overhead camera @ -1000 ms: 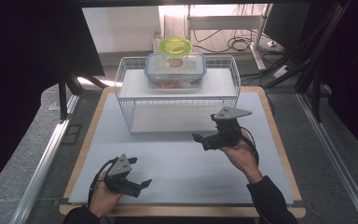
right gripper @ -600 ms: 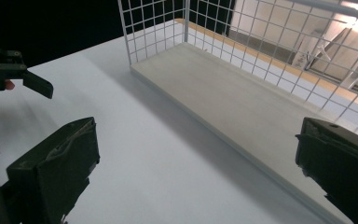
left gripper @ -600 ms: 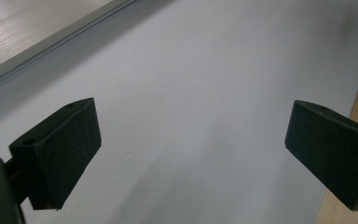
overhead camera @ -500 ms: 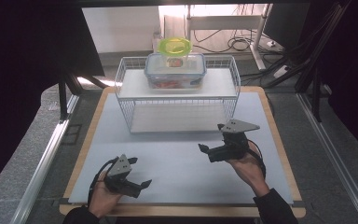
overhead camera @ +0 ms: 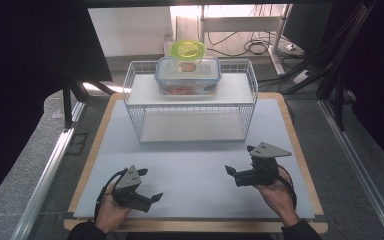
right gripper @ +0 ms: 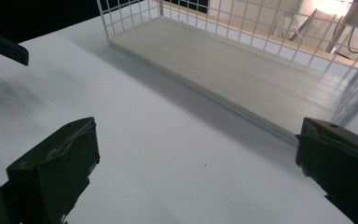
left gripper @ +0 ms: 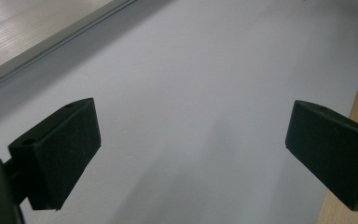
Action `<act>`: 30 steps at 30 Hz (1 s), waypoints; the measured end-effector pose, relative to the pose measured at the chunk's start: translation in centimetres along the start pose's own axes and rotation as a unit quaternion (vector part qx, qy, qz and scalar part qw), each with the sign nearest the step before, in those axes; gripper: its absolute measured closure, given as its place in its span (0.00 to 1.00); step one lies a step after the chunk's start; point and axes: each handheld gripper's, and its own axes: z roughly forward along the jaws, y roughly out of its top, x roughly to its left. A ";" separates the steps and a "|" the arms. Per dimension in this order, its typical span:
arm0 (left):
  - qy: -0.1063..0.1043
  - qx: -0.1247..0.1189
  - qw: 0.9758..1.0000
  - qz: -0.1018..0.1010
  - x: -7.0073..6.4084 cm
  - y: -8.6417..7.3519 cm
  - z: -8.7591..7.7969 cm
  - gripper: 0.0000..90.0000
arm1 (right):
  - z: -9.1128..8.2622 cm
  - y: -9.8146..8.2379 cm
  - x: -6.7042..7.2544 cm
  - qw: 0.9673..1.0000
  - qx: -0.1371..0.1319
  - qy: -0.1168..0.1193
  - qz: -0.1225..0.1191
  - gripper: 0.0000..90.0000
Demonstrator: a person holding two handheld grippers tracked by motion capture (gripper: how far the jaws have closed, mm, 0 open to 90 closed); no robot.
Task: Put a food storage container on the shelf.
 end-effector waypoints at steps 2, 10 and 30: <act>0.000 0.000 1.000 0.000 0.0 0.0 0.0 0.03 | -0.3 -0.6 -0.2 1.000 0.003 -0.006 0.005 0.00; 0.000 0.001 1.000 0.002 0.0 0.0 0.1 0.04 | -0.9 -3.0 -0.3 1.000 0.009 -0.023 0.014 0.00; -0.004 0.009 1.000 0.002 0.0 -0.1 0.4 0.04 | 0.9 -6.7 -1.2 0.996 0.075 0.004 0.057 0.00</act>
